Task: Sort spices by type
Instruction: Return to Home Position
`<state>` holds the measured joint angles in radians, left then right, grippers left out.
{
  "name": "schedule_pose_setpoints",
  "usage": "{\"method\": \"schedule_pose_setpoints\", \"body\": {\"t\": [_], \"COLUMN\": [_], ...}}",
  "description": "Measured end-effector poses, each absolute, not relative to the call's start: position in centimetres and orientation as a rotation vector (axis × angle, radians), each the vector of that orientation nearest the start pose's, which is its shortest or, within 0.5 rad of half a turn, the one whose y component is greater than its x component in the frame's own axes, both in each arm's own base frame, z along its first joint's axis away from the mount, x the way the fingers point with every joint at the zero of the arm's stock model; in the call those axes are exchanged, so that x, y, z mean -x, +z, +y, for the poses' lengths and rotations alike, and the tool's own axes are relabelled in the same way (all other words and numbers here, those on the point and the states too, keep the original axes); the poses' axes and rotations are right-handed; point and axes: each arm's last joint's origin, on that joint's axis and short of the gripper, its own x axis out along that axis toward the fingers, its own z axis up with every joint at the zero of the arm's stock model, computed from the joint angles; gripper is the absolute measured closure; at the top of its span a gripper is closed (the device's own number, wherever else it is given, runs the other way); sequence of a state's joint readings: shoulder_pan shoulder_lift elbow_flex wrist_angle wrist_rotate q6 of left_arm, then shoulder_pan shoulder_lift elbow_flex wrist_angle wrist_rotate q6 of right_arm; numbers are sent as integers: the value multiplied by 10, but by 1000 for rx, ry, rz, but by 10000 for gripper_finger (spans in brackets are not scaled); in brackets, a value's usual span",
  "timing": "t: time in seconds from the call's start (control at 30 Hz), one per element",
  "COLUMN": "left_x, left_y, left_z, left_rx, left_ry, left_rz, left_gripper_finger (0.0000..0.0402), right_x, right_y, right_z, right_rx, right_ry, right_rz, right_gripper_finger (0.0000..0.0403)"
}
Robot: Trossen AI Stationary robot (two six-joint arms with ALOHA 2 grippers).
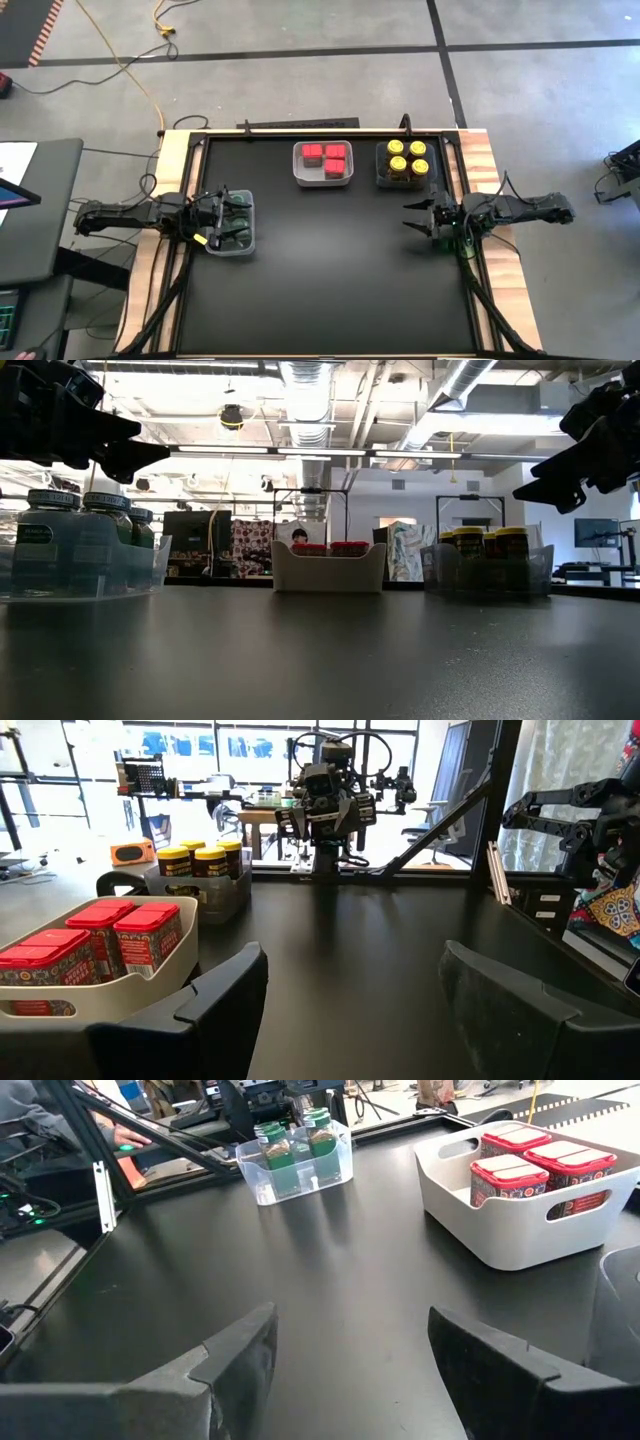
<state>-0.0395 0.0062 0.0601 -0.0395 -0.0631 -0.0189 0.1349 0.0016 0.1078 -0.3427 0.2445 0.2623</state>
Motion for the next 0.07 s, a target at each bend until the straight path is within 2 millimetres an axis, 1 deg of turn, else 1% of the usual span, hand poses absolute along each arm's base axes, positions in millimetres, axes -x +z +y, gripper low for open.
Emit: {"method": "schedule_pose_setpoints", "body": {"t": [0.07], "left_x": [-94], "left_y": [180], "left_z": [-2], "left_rx": [20], "left_ry": [23], "left_rz": [-15], "left_gripper_finger": [121], "right_x": [-87], "right_y": [167], "right_z": [5], "right_rx": [-216], "right_ry": [-139], "right_rz": [216], "right_gripper_finger": [117]}}
